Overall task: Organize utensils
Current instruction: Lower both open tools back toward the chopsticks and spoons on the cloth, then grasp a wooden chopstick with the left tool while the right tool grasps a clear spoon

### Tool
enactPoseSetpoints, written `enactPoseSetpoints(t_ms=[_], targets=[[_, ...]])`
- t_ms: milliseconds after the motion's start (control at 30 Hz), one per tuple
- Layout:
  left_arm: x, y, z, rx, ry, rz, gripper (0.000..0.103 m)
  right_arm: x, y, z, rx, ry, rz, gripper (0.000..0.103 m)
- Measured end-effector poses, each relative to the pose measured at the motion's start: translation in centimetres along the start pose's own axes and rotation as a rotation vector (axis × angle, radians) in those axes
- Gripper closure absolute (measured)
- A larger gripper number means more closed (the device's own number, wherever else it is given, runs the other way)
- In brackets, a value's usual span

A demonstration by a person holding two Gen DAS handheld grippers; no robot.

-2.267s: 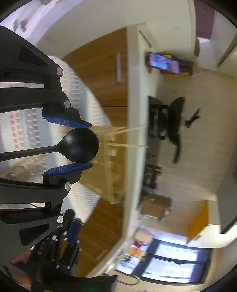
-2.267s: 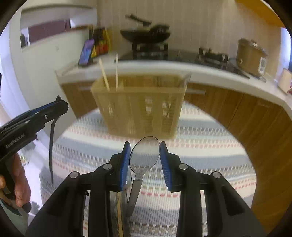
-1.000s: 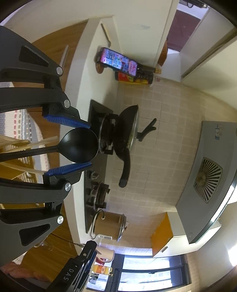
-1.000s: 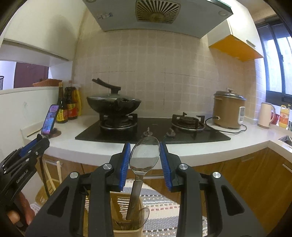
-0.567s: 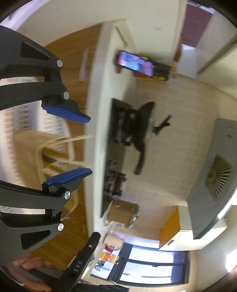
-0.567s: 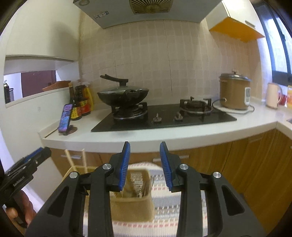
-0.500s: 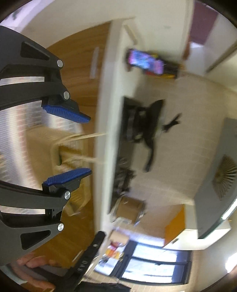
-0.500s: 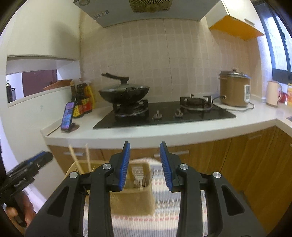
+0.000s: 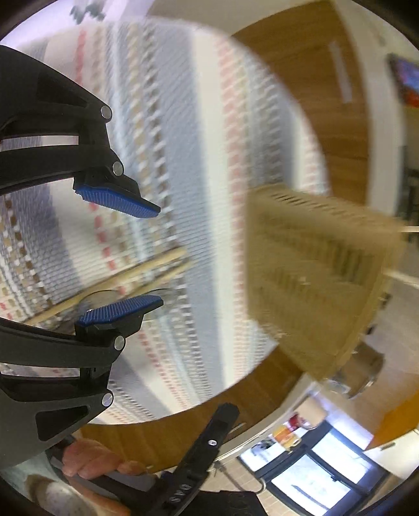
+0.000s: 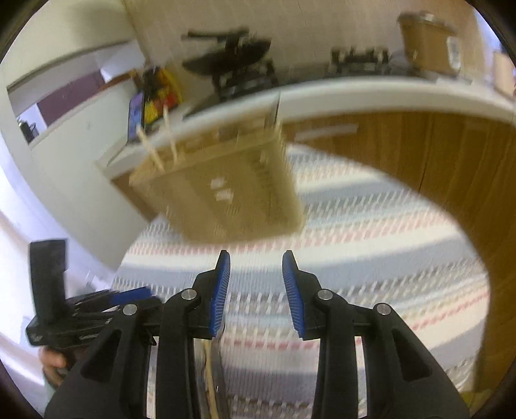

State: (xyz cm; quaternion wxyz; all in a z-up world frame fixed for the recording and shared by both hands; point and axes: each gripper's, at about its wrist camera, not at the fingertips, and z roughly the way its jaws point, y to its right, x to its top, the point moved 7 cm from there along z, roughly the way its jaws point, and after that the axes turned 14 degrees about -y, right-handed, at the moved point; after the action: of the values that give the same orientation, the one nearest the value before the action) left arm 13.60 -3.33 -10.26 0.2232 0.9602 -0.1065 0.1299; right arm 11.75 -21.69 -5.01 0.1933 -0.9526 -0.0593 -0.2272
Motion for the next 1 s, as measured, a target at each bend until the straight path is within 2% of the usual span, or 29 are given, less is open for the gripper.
enactPoseSetpoints(t_ms=[67, 100, 233, 333, 433, 567, 633, 667, 867, 900, 933, 967, 1000], targets=[[-0.5, -0.1, 1.4, -0.001, -0.018, -0.009, 0.059, -1.3, -0.2, 1.6, -0.005, -0.05, -0.011, 0.072], [-0.6, -0.1, 1.5, 0.023, 0.001, -0.001, 0.059, -1.7, -0.4, 2.1, -0.008, -0.068, -0.015, 0.072], [-0.7, 0.8, 2.5, 0.12, 0.02, 0.051, 0.059, -2.4, -1.2, 4.1, 0.013, -0.134, -0.033, 0.072], [-0.9, 1.6, 3.3, 0.236, 0.053, 0.099, 0.064, -2.2, -1.5, 4.5, -0.004, -0.142, -0.052, 0.072], [-1.2, 2.1, 3.8, 0.31, 0.067, 0.132, 0.065, -1.8, -1.8, 5.0, -0.009, -0.156, -0.061, 0.072], [-1.5, 2.0, 4.0, 0.38, 0.082, 0.152, 0.078, -1.4, -2.4, 5.8, -0.014, -0.168, -0.08, 0.072], [-1.2, 1.9, 3.8, 0.388, 0.085, 0.151, 0.084, -1.3, -2.8, 6.2, -0.011, -0.178, -0.086, 0.072], [-1.0, 1.8, 3.7, 0.399, 0.088, 0.149, 0.091, -1.2, -3.0, 6.3, -0.014, -0.183, -0.09, 0.072], [-1.4, 1.2, 2.4, 0.363, 0.079, 0.149, 0.097, -1.4, -5.0, 8.6, -0.023, -0.253, -0.124, 0.071], [-1.7, 0.8, 2.2, 0.35, 0.076, 0.14, 0.098, -1.3, -5.4, 8.8, -0.034, -0.258, -0.132, 0.068], [-2.2, 0.3, 1.6, 0.336, 0.074, 0.128, 0.098, -1.2, -5.7, 8.9, -0.045, -0.256, -0.136, 0.059], [-2.5, -0.1, 1.3, 0.324, 0.073, 0.116, 0.099, -1.0, -6.2, 9.1, -0.043, -0.251, -0.139, 0.055], [-2.7, -0.5, 1.0, 0.305, 0.074, 0.104, 0.099, -1.0, -6.6, 9.4, -0.041, -0.258, -0.143, 0.055]])
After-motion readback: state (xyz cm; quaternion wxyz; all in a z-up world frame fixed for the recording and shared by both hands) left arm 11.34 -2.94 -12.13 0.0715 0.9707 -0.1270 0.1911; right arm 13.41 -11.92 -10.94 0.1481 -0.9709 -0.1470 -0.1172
